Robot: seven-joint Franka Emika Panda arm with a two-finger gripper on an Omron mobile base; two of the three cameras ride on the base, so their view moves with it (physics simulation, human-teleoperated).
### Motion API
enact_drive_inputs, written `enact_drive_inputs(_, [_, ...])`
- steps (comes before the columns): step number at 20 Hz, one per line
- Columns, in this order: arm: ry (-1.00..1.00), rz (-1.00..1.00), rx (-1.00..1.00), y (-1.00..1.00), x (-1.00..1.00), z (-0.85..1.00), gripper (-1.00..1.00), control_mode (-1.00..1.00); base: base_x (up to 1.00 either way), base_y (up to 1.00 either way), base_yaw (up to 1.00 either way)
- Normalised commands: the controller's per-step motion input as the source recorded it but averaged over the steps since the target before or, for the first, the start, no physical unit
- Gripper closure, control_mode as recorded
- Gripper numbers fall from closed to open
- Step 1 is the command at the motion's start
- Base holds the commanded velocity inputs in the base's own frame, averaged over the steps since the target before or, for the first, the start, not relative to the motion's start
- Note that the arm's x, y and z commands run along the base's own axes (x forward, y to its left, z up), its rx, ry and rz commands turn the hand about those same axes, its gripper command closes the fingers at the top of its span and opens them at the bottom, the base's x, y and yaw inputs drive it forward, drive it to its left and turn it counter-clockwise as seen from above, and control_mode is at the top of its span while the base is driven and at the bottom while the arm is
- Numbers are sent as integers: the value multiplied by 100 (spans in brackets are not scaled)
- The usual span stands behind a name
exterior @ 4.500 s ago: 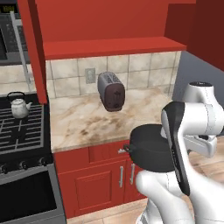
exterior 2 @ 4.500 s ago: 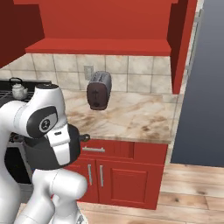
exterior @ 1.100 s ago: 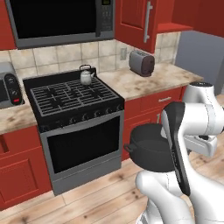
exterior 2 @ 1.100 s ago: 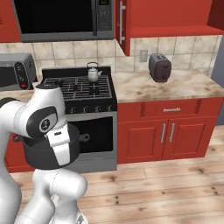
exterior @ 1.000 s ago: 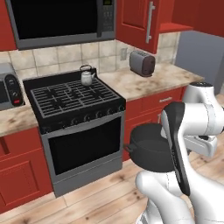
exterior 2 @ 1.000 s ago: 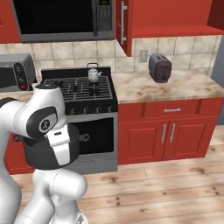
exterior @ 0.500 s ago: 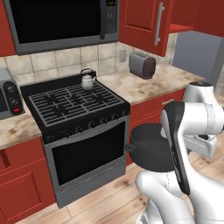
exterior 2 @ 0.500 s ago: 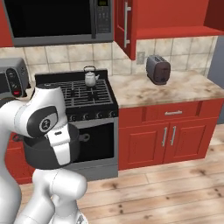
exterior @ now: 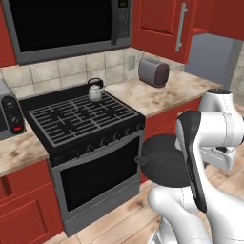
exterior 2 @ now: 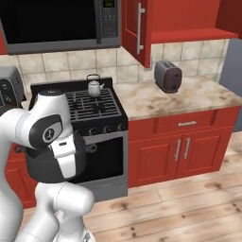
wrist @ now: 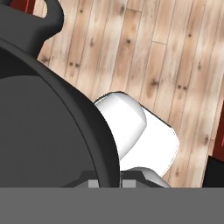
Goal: Pick the kettle from the cabinet and place it on a stove burner. Then pick the pot from the counter and place it on another stove burner. Finally, turn both burners on.
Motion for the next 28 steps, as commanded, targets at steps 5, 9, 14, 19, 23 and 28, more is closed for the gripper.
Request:
enact_drive_inputs(5, [0, 0, 0, 0, 0, 0, 100, 100, 23, 40, -18])
enact_drive_inputs(9, [0, 0, 0, 0, 0, 0, 100, 100, 25, 47, -17])
enact_drive_inputs(14, [0, 0, 0, 0, 0, 0, 100, 100, 18, 56, -12])
enact_drive_inputs(19, [0, 0, 0, 0, 0, 0, 100, 100, 21, 52, -6])
enact_drive_inputs(23, [0, 0, 0, 0, 0, 0, 100, 100, 27, 22, 0])
enact_drive_inputs(28, [0, 0, 0, 0, 0, 0, 100, 100, 25, 16, 1])
